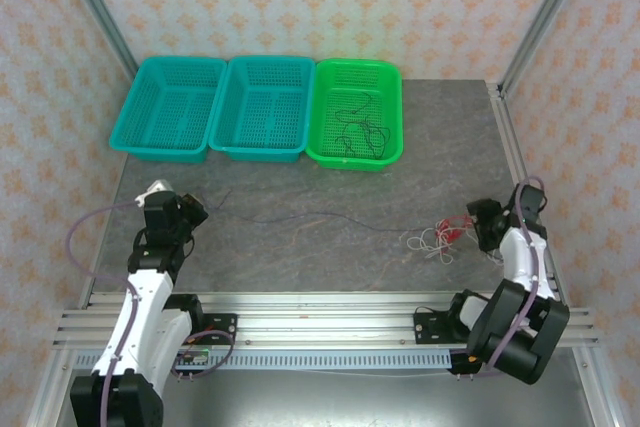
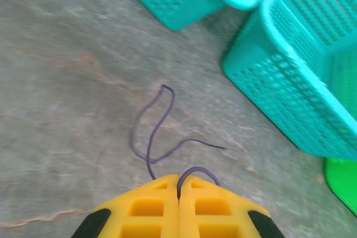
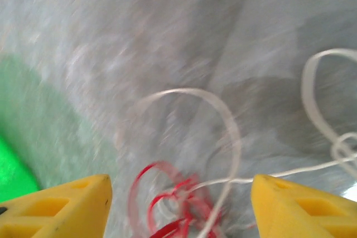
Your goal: Untangle the cables
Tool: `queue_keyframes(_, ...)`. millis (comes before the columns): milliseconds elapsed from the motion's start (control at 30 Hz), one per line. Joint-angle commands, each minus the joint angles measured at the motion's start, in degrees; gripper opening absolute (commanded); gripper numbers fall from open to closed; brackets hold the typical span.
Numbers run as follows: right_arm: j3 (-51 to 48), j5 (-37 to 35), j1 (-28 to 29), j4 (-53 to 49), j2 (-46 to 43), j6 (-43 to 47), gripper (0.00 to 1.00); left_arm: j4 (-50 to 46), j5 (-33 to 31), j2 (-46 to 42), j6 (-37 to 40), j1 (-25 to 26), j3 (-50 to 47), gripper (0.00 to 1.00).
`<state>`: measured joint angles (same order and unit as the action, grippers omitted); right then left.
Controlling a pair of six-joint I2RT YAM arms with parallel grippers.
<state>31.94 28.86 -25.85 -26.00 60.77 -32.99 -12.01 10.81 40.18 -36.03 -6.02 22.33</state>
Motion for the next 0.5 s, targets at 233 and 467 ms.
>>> queue_keyframes(233, 10.7, -23.4, 36.0, -7.3, -9.5, 13.4, 0.67, 3.7, -4.8, 4.0, 3.2, 7.4, 2.2, 0.0)
queue_keyframes(467, 12.9, -20.3, 40.7, -7.4, 1.3, 15.5, 0.68, 1.1, -10.9, 7.2, 9.3, 15.8, 6.3, 0.69)
